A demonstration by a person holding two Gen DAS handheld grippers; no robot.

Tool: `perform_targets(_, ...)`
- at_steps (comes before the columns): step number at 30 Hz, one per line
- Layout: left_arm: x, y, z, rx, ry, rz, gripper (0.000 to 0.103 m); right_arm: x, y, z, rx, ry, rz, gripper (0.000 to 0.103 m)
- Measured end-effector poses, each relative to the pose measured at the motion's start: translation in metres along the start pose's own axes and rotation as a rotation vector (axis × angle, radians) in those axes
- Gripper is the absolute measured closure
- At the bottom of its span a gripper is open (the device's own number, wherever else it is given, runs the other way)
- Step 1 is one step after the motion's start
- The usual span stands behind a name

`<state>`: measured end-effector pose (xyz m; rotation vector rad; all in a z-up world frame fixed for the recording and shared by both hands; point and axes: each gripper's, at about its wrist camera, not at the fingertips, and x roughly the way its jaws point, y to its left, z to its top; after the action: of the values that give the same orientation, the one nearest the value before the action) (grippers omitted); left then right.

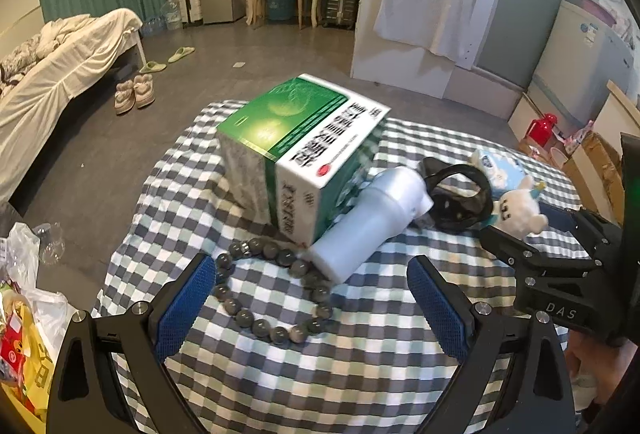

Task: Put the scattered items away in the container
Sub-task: 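Reach the right gripper to the white duck toy and close on it, then grasp the dark bead bracelet with the left gripper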

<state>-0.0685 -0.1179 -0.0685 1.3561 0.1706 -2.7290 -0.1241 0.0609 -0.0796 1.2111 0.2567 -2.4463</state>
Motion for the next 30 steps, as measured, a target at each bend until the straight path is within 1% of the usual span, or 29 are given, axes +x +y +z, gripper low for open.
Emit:
perform_targets(1, 0.001, 0.002, -0.001, -0.003, 0.003, 0.003, 0.004, 0.002, 0.001, 0.0, -0.002, 0.0, -0.002, 0.027)
perform_targets(2, 0.003, 0.004, -0.002, -0.006, 0.007, 0.006, 0.004, 0.003, 0.002, 0.0, -0.002, 0.002, -0.006, 0.03)
perform_targets(3, 0.004, 0.006, -0.003, -0.009, 0.01, 0.009, 0.004, 0.005, 0.002, -0.001, -0.004, 0.003, -0.015, 0.034)
perform_targets(6, 0.007, 0.012, -0.006, -0.015, 0.018, 0.015, 0.004, 0.007, 0.001, 0.0, -0.001, 0.009, -0.037, 0.055)
perform_targets(17, 0.017, 0.018, -0.013, -0.018, 0.045, 0.043, 0.004, -0.002, 0.002, -0.001, 0.003, -0.016, -0.001, 0.055)
perform_targets(24, 0.028, 0.018, -0.021, -0.003, 0.072, 0.067, 0.004, -0.016, 0.007, 0.001, 0.002, -0.048, 0.004, 0.055)
perform_targets(30, 0.038, 0.01, -0.024, 0.03, 0.072, 0.075, 0.004, -0.022, 0.007, 0.0, 0.017, -0.055, 0.009, 0.055)
